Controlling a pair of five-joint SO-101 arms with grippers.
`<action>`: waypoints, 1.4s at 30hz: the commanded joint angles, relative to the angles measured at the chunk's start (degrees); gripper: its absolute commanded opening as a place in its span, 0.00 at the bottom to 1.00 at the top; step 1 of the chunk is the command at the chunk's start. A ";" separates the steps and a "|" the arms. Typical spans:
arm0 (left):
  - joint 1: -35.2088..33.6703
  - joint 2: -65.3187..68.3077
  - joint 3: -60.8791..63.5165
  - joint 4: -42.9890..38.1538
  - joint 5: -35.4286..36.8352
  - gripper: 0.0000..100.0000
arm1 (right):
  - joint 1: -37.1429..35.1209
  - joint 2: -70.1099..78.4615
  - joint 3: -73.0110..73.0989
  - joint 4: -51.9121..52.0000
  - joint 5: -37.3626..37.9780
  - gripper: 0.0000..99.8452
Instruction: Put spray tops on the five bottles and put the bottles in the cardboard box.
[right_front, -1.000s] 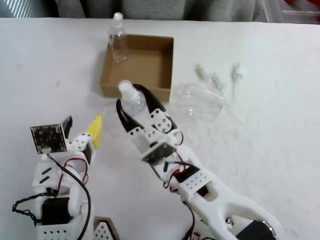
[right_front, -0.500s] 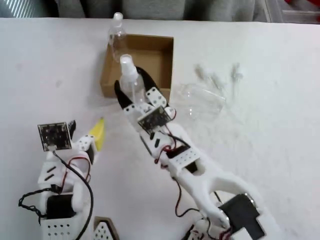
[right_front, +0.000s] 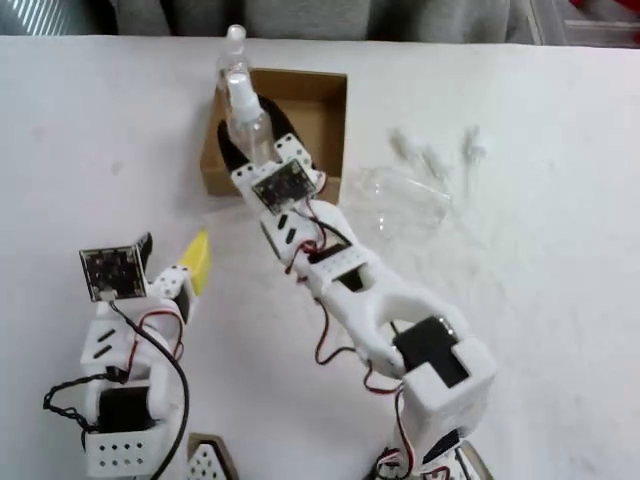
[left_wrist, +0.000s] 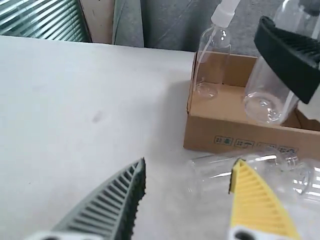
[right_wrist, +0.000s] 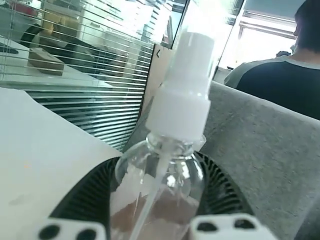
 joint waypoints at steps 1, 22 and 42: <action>-0.48 -0.48 0.00 -1.49 0.00 0.28 | 0.75 2.42 -8.00 0.13 -0.62 0.02; -0.48 -0.40 0.00 -1.49 0.00 0.28 | 0.92 23.43 -30.86 0.13 9.58 0.02; -0.48 -0.40 0.00 -1.49 0.00 0.28 | 6.20 1.98 -7.74 2.15 -3.69 0.02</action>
